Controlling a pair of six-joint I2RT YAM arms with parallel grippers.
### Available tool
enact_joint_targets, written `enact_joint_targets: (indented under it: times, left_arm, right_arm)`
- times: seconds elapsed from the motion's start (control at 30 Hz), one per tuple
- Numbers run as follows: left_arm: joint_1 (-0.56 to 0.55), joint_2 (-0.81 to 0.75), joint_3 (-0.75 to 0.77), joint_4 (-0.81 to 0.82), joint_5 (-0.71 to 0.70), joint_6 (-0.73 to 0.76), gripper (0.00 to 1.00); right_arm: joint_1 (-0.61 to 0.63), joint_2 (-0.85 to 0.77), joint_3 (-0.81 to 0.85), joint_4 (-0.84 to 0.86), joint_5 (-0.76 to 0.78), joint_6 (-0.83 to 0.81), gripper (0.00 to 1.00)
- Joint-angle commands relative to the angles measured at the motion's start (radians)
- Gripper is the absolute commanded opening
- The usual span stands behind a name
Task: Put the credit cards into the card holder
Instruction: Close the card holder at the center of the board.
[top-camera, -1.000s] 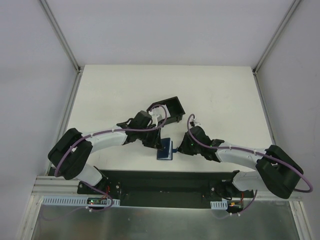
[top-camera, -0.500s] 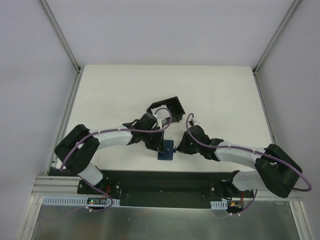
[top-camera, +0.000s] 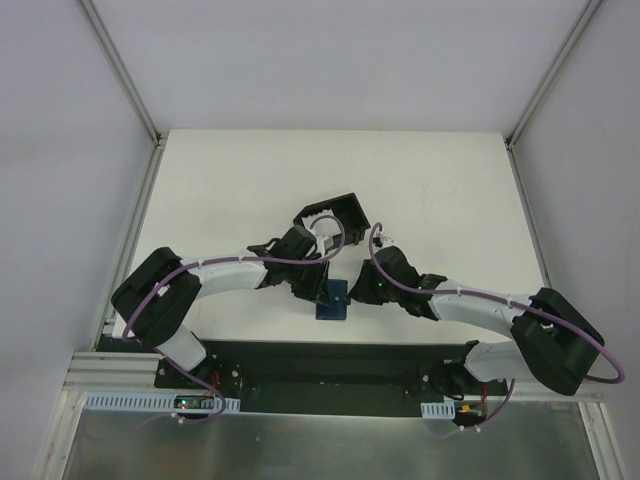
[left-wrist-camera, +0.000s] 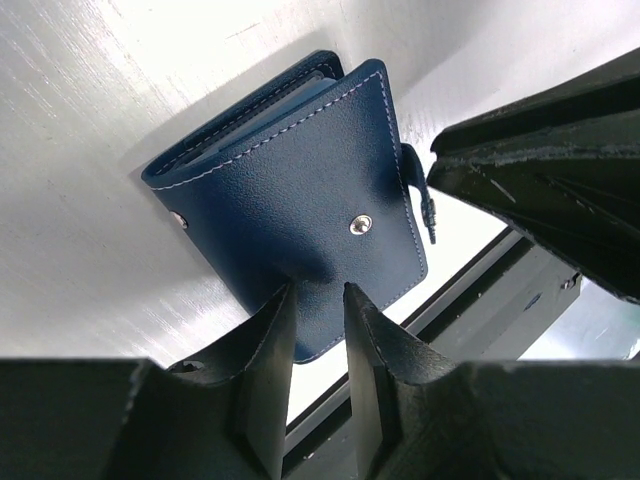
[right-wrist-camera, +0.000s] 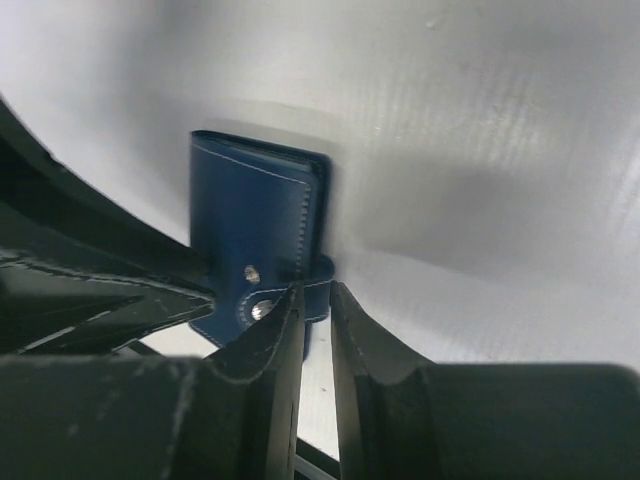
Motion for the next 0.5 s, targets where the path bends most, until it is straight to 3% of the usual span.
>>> enact_joint_targets:
  times: [0.0, 0.47]
  left_arm:
    - [-0.011, 0.035, 0.012, -0.035, -0.083, 0.012, 0.26]
    - [-0.013, 0.015, -0.001, -0.043, -0.125, -0.010, 0.27]
  right_arm:
    - [0.000, 0.021, 0.057, 0.062, -0.076, -0.044, 0.19]
    - [0.017, 0.129, 0.079, 0.098, -0.128, 0.007, 0.15]
